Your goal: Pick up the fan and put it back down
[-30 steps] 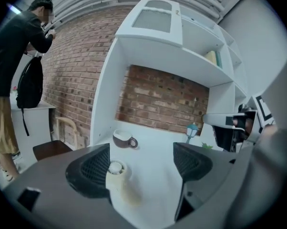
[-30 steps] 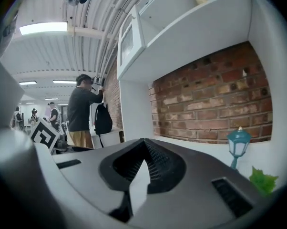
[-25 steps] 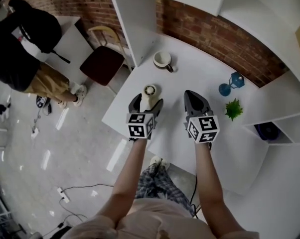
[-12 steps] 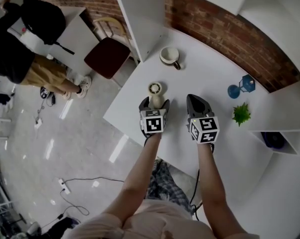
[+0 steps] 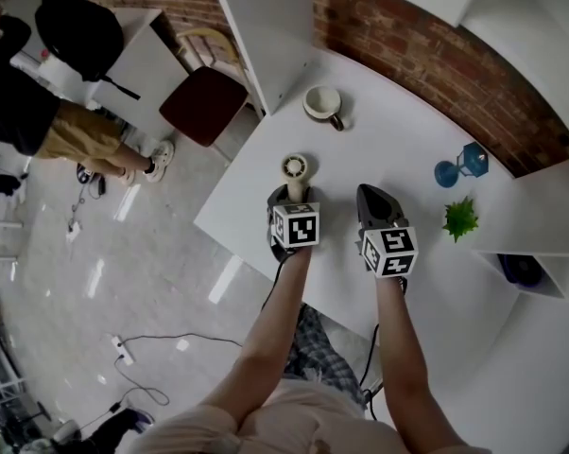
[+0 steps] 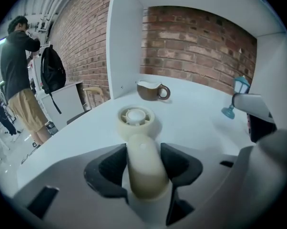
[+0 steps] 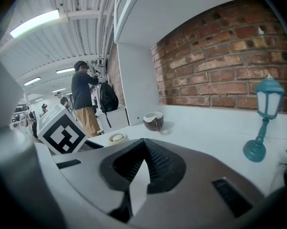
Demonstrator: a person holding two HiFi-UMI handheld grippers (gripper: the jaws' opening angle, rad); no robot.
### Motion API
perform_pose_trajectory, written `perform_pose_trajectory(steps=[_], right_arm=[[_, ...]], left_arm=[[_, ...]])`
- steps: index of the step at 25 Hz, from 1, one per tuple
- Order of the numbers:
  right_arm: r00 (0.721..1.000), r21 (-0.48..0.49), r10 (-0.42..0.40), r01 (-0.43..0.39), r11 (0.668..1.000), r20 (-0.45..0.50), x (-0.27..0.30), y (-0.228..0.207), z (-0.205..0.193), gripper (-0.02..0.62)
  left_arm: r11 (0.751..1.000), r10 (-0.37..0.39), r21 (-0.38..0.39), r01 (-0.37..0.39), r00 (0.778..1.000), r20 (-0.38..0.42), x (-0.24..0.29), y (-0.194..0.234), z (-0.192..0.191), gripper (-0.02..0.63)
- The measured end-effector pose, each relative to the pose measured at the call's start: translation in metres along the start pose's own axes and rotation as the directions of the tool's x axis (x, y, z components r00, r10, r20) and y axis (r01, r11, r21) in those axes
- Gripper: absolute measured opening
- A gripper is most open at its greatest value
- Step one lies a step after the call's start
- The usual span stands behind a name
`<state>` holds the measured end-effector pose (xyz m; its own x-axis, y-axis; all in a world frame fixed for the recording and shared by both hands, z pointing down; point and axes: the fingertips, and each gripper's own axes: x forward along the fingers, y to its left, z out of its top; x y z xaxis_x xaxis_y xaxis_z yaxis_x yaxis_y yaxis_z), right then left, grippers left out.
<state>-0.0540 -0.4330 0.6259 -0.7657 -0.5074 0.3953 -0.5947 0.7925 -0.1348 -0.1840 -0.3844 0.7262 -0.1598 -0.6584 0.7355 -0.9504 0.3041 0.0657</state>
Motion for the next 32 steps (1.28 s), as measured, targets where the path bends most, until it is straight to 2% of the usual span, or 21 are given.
perform_pose_trajectory(steps=[4, 10, 17, 21, 24, 26, 32], right_arm=[[1.0, 0.012, -0.006, 0.006, 1.0, -0.005, 0.0, 0.0, -0.004, 0.015], [1.0, 0.02, -0.013, 0.013, 1.0, -0.006, 0.0, 0.0, -0.006, 0.015], [0.999, 0.036, -0.049, 0.048, 0.998, 0.009, -0.013, -0.001, -0.002, 0.015], [0.994, 0.049, -0.092, 0.09, 0.995, 0.054, -0.034, -0.004, 0.012, 0.015], [0.984, 0.063, -0.133, 0.126, 0.99, 0.115, -0.059, -0.007, 0.032, 0.015], [0.975, 0.075, -0.157, 0.147, 0.986, 0.158, -0.078, -0.007, 0.045, 0.015], [0.925, 0.073, -0.214, 0.202, 0.977, 0.314, -0.144, -0.001, 0.091, 0.015]], left_arm=[[1.0, 0.008, -0.01, -0.008, 1.0, -0.019, -0.003, 0.006, 0.0, 0.215], [1.0, -0.014, -0.026, 0.014, 1.0, -0.003, -0.006, 0.007, 0.001, 0.207], [0.996, -0.084, -0.017, 0.086, 0.989, 0.123, -0.028, 0.0, 0.027, 0.206], [0.991, -0.133, 0.013, 0.133, 0.969, 0.208, -0.054, -0.004, 0.048, 0.206], [0.983, -0.184, 0.06, 0.174, 0.936, 0.3, -0.085, -0.01, 0.071, 0.206], [0.977, -0.215, 0.086, 0.197, 0.904, 0.369, -0.111, -0.015, 0.087, 0.206], [0.961, -0.274, 0.141, 0.236, 0.773, 0.572, -0.198, -0.023, 0.133, 0.206]])
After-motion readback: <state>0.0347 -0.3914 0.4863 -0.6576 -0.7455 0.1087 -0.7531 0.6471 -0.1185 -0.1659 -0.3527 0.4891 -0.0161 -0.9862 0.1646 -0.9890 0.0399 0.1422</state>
